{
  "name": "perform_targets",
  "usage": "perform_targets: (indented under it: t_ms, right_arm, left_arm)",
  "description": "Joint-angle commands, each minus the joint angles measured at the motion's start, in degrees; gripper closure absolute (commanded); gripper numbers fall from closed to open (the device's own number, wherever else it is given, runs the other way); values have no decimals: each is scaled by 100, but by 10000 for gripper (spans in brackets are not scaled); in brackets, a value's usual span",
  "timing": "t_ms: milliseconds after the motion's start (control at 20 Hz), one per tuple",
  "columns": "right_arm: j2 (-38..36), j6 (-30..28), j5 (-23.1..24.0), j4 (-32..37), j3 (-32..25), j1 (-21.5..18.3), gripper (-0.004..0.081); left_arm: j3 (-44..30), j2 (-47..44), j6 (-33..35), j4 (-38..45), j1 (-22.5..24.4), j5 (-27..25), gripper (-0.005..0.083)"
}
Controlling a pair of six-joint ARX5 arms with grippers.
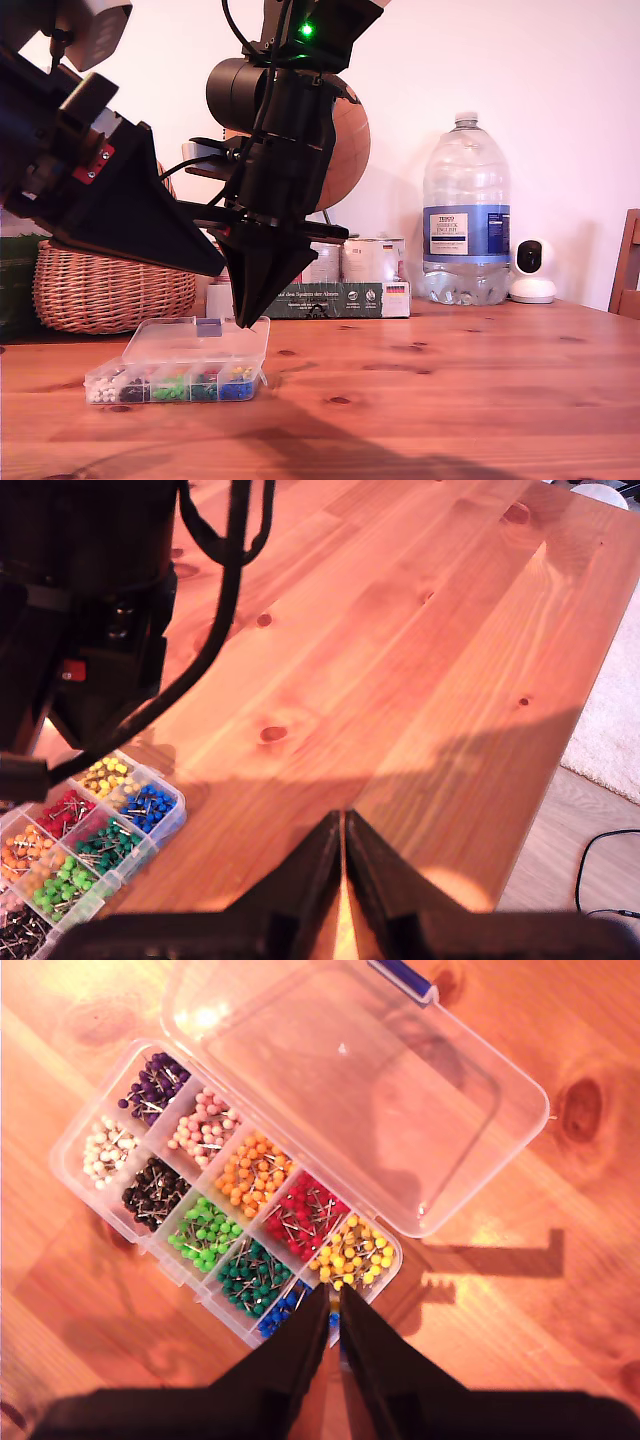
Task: Sort the loose pins on the table into their correct compartments
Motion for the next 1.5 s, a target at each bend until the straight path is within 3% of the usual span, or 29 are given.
perform_targets:
  t_ms: [0, 1450]
  right_arm:
    - [219, -11, -63, 0, -46, 52, 781]
    - [219, -173, 37, 114, -46, 52, 732]
  left_arm:
    - [-111, 61, 4, 52, -7, 11, 797]
    - [-111, 61, 4, 52, -7, 11, 797]
